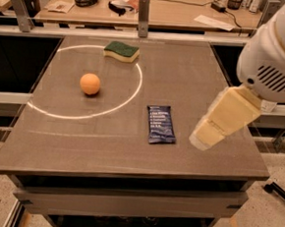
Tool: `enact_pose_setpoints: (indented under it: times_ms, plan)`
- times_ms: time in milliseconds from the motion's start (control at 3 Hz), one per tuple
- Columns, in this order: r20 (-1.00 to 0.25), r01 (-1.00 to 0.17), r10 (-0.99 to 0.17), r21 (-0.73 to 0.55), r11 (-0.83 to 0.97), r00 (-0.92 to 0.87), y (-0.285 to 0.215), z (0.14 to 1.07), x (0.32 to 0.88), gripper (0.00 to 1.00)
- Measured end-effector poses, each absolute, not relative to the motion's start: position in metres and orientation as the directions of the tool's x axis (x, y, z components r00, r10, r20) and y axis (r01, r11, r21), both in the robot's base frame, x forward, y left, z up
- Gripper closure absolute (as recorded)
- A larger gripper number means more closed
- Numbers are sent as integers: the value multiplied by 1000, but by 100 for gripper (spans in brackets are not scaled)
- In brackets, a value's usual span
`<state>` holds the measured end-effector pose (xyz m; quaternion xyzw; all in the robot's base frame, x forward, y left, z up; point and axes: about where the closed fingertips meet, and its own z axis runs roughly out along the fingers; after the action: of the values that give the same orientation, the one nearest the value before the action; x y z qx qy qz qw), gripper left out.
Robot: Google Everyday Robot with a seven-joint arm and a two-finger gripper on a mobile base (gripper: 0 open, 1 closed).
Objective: Move rxbar blueberry near orange
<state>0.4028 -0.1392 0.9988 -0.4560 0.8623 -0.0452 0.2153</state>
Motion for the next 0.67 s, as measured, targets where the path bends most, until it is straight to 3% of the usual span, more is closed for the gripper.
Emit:
enact_pose_setpoints:
  times_ms: [667]
  plan:
    - [-410,-762,-800,-303,572,-438,-122,1001,399,0]
